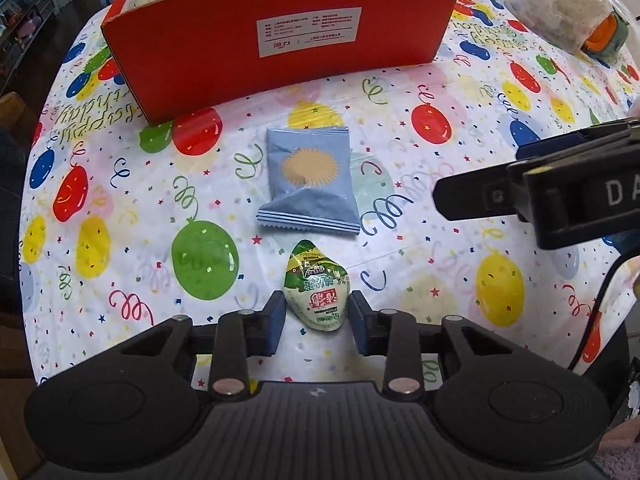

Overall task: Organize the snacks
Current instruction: 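Grasp the green egg candy with the left tool while the right tool grasps the blue biscuit packet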

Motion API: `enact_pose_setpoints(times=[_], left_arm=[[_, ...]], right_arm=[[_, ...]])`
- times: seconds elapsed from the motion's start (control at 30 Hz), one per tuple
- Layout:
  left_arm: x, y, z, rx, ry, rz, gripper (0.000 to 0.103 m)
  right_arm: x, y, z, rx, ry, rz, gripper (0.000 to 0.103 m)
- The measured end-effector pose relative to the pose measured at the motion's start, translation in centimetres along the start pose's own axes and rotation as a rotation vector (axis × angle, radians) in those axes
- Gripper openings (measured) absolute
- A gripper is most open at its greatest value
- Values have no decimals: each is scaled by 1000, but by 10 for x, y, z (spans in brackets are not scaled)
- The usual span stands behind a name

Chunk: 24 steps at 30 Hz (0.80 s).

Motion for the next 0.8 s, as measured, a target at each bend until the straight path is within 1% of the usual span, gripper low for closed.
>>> enact_pose_setpoints(times=[0.1, 0.27, 0.47, 0.6, 0.67, 0.8], left_arm=[[1, 1, -1, 16, 9, 0, 33], [6, 2, -12, 73, 17, 8, 33], [17, 7, -32, 150, -4, 31, 33], [25, 15, -48, 202, -22, 43, 33], [28, 18, -54, 219, -33, 47, 33], [36, 24, -65, 251, -46, 59, 33]], right_arm=[[-2, -1, -2, 7, -1, -5, 99], [-11, -5, -12, 32, 1, -19, 98], [-27, -14, -35, 69, -2, -31, 96], [-42, -20, -51, 49, -11, -49, 94], [-52, -22, -57, 27, 4, -60, 92], [-70, -25, -62, -3, 64, -78, 85]])
Point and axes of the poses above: each gripper's, at about its wrist camera, not at the fingertips, and x roughly against the way its jaws point, z to its right, y to its underside, the point moved 5 cm from there along -x, roughly the way its jaws point, and after that the axes turned 9 degrees about z, right-handed, at the moved point
